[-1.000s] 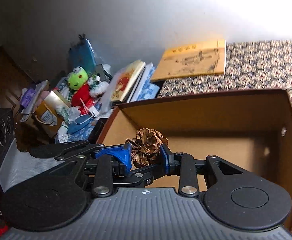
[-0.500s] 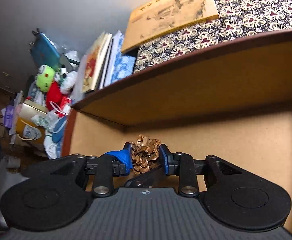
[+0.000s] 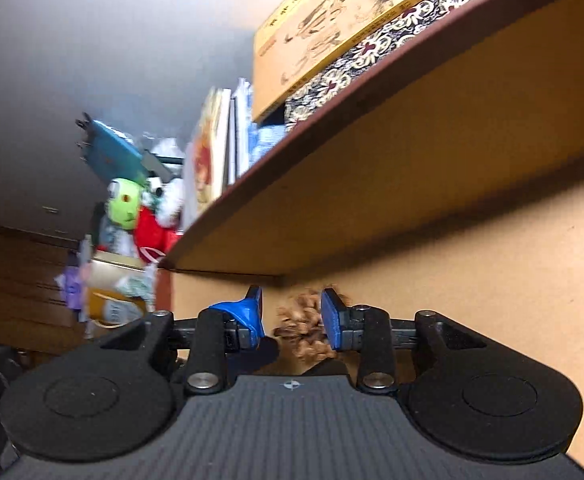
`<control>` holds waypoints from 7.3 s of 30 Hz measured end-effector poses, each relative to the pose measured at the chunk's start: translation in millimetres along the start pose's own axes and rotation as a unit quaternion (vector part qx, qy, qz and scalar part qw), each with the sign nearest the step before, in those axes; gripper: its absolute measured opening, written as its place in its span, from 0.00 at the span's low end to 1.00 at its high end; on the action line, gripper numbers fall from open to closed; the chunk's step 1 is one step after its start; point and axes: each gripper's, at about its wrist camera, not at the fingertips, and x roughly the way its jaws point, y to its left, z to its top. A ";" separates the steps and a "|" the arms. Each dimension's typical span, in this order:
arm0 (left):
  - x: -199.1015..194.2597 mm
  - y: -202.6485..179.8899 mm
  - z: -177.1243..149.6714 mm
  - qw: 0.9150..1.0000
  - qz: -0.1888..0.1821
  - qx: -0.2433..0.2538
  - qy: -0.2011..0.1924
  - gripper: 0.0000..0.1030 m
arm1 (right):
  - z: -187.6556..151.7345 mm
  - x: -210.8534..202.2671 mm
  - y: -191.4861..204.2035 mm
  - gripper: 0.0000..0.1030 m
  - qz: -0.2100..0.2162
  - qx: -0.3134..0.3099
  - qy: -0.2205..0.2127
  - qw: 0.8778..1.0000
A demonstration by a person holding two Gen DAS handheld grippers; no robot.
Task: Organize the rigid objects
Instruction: 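Open the right gripper to drop the pine cone inside the box, then withdraw the right gripper from the box toward the orange tape measure, then close the right gripper on the orange tape measure, then lift the tape measure with the right gripper and lower it into the box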
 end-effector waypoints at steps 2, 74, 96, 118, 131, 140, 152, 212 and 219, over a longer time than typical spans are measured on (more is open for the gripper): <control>-2.6 -2.1 -1.0 1.000 0.004 0.004 -0.004 0.56 | -1.8 -5.4 0.5 0.16 -0.008 -0.004 -0.007 1.000; -145.3 -161.5 -153.2 0.969 0.225 -0.029 -0.103 0.73 | -176.2 -202.6 19.2 0.18 -0.021 -0.202 -0.152 0.967; -112.1 -188.6 -175.0 0.976 0.213 -0.018 -0.049 0.73 | -194.4 -204.8 -19.5 0.18 -0.066 -0.210 -0.134 0.966; -73.7 -185.4 -188.7 0.988 0.157 -0.001 0.004 0.73 | -195.0 -193.0 -57.5 0.16 -0.102 -0.173 -0.100 0.975; -75.7 -184.1 -218.7 1.000 0.003 0.017 -0.018 0.73 | -203.1 -183.8 -69.4 0.15 -0.113 -0.167 -0.061 0.978; -52.5 -174.7 -214.3 0.999 -0.044 0.003 -0.006 0.74 | -203.5 -164.1 -66.0 0.17 -0.119 -0.160 -0.029 0.979; -36.6 -156.5 -212.1 0.997 -0.075 -0.020 -0.013 0.68 | -200.3 -142.8 -67.4 0.17 -0.138 -0.163 -0.029 0.977; -18.6 -106.1 0.5 0.984 -0.092 0.154 -0.018 0.52 | -41.6 -115.2 15.3 0.12 -0.147 -0.148 -0.123 0.970; 27.0 -89.0 5.6 0.985 -0.087 0.142 0.048 0.52 | -21.0 -75.0 0.2 0.12 -0.187 -0.101 -0.054 0.976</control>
